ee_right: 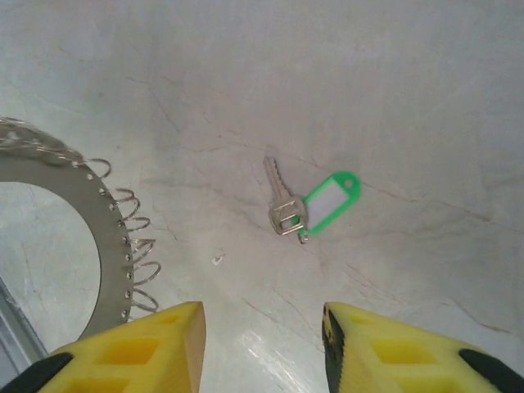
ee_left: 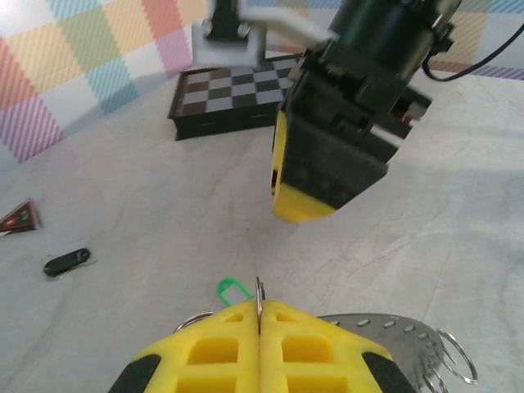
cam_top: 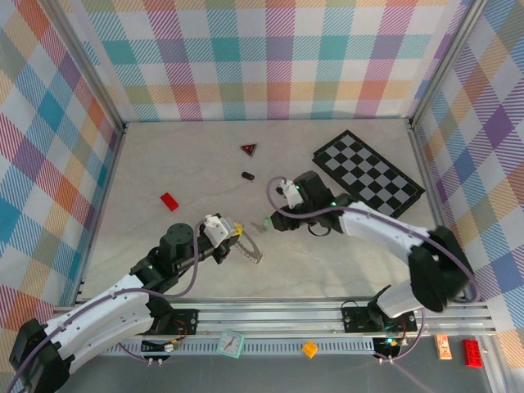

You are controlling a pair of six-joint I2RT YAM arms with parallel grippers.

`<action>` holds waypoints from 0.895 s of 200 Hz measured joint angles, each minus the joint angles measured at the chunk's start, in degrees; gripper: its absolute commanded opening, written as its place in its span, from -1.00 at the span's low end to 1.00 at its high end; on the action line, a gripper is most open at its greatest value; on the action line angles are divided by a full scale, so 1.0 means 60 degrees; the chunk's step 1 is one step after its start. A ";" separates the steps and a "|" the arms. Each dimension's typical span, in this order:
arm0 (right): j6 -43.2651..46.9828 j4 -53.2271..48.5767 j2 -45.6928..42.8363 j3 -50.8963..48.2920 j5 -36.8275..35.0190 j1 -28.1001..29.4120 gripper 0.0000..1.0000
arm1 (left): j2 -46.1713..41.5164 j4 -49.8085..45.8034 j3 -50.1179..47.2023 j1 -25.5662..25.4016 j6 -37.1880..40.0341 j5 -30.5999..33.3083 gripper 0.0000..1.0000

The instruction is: Put the keys on the keyring

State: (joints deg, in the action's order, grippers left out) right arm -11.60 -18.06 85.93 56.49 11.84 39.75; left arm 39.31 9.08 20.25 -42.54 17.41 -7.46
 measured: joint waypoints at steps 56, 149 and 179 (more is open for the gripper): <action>-0.0648 -0.0710 0.2109 0.1078 0.0441 0.0000 -0.35 | -0.0091 -0.0339 -0.0102 0.0000 -0.0288 0.0372 -1.00; -0.0703 -0.0969 0.3617 0.2087 0.0455 0.0087 -0.45 | -0.0066 -0.0528 -0.0113 0.0000 -0.0514 0.0426 -1.00; -0.0707 -0.1173 0.3836 0.2288 0.0219 0.0171 -0.45 | -0.0062 -0.0528 -0.0120 0.0000 -0.0514 0.0408 -1.00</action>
State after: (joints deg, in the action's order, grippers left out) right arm -15.84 -25.10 108.95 70.22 13.15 40.77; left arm 38.94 5.91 19.53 -42.54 14.33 -5.02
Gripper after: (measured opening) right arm 0.274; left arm 0.043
